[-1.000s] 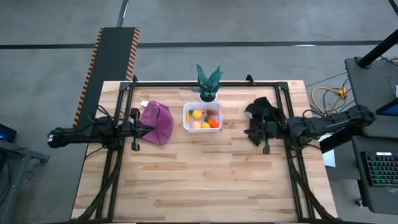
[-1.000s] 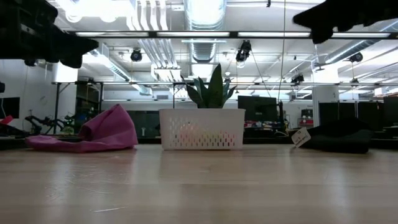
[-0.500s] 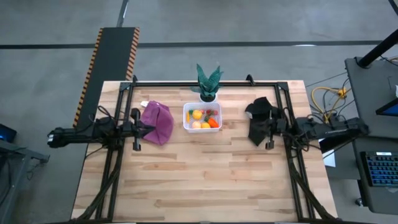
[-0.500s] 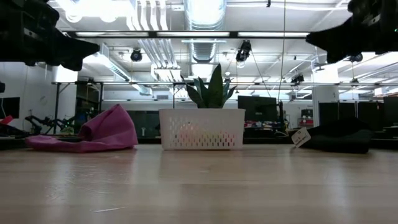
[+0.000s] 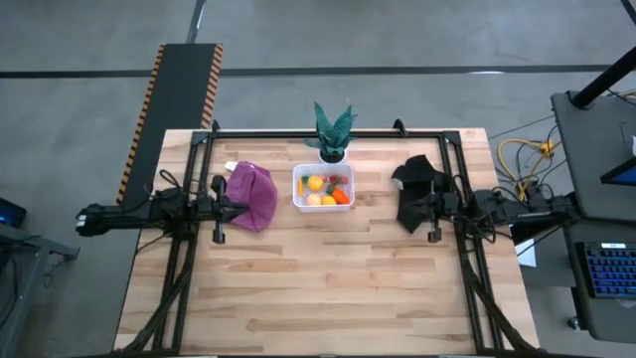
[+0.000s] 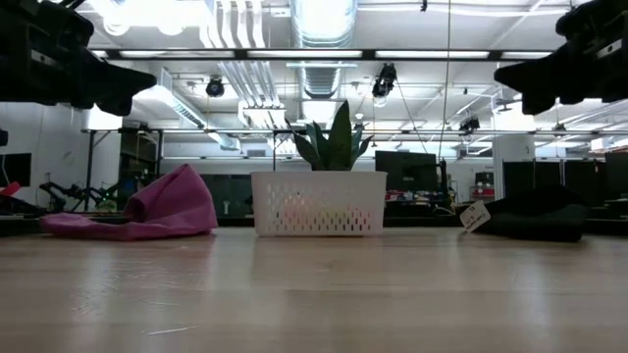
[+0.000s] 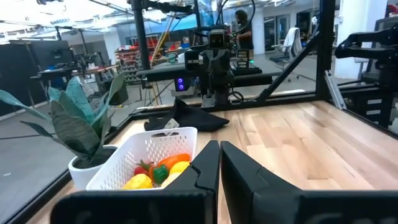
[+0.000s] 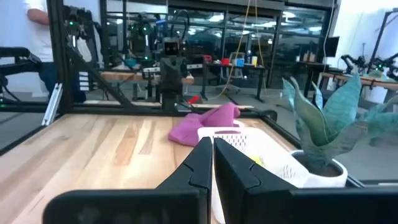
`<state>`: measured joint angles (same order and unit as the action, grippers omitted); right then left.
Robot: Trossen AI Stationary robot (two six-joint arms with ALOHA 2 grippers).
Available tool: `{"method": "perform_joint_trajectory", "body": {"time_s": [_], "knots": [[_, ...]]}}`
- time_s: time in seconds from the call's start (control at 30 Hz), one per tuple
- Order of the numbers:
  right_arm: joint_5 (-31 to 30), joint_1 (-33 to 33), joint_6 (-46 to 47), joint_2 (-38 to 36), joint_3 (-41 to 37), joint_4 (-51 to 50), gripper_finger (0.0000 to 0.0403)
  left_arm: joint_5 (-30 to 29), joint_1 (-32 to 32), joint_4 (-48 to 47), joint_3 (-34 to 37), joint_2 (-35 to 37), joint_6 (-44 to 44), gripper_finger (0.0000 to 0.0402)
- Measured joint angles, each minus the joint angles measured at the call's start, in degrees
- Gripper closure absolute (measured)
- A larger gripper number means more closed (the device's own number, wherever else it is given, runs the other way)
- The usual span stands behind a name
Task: Build produce basket
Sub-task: Return to Home Position
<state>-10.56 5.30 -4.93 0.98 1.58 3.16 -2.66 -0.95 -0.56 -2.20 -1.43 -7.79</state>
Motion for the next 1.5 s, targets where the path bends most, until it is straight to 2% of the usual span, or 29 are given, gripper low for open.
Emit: {"method": "perform_joint_trajectory", "body": {"time_s": [0.17, 0.3, 0.43, 0.57, 1.5], "knots": [[0.03, 0.01, -0.46, 0.28, -0.06, -1.75, 0.0395, 0.79, -0.04, 0.02, 0.02, -0.03, 0.3, 0.0401], [0.05, 0.02, -2.08, 0.1, -0.04, -0.76, 0.0395, 1.46, -0.04, -0.55, 0.05, -0.37, 4.42, 0.0401], [0.03, 0.02, 0.63, 0.58, -0.04, -1.05, 0.0394, 1.46, -0.04, -0.4, 0.07, -0.14, 4.4, 0.0402], [0.05, 0.02, -1.46, 0.99, -0.04, -3.88, 0.0394, 1.44, -0.04, -0.35, 0.07, -0.29, 4.42, 0.0402], [0.03, 0.02, 3.02, 1.81, -0.04, -3.82, 0.0394, 1.29, -0.04, -0.37, 0.07, -1.87, 4.42, 0.0402]]}}
